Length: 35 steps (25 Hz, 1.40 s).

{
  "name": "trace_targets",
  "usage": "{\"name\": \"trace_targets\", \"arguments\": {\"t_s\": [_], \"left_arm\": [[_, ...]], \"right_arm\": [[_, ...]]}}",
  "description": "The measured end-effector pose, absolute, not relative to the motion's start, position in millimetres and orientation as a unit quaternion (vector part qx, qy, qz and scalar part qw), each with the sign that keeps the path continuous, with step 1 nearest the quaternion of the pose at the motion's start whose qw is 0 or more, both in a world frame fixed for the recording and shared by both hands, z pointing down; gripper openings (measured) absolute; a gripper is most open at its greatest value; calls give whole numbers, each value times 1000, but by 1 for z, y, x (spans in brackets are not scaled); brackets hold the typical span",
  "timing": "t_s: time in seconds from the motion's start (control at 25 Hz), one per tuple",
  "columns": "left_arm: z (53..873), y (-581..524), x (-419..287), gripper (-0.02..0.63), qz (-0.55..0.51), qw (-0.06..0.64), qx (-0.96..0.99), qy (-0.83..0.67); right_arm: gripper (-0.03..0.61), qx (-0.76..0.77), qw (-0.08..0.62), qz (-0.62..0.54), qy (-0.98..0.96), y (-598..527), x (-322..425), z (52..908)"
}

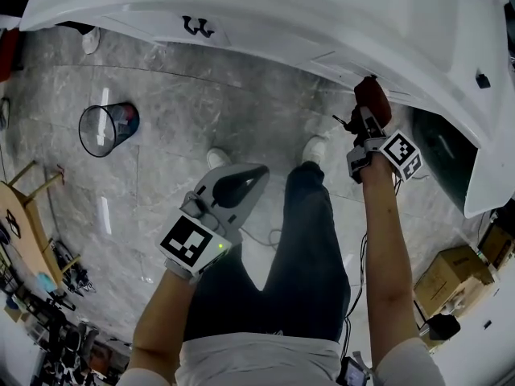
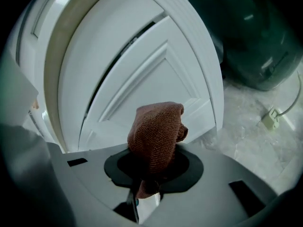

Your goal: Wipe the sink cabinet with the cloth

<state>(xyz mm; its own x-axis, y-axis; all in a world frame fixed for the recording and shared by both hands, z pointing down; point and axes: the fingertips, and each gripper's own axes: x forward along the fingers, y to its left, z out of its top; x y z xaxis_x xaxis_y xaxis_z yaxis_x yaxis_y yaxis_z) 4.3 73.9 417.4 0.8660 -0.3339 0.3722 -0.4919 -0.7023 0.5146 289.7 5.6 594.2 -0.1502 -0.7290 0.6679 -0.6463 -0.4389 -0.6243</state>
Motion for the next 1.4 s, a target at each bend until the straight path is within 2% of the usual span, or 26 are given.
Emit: {"name": "trace_targets", "arguments": {"t_s": [0.2, 0.56, 0.68, 0.84, 1.12, 1.4], "left_arm": [[429, 79, -5, 11, 135, 316, 914, -214], [436, 67, -17, 11, 130, 307, 923, -193], [418, 47, -24, 11, 130, 286, 932, -182], [376, 25, -31, 11, 129, 264, 937, -189], [277, 16, -27, 11, 111, 216, 952, -186], [193, 8, -29, 11, 79, 200, 951, -224]], "right_arm": [[94, -643, -18, -571, 510, 25, 275, 636], [94, -643, 11, -518, 564, 32, 234, 592], [94, -645, 29, -477, 597, 20, 211, 542], [94, -637, 20, -419, 647, 13, 177, 461], [94, -618, 55, -337, 708, 12, 138, 314], [94, -587, 58, -277, 758, 15, 111, 208]]}}
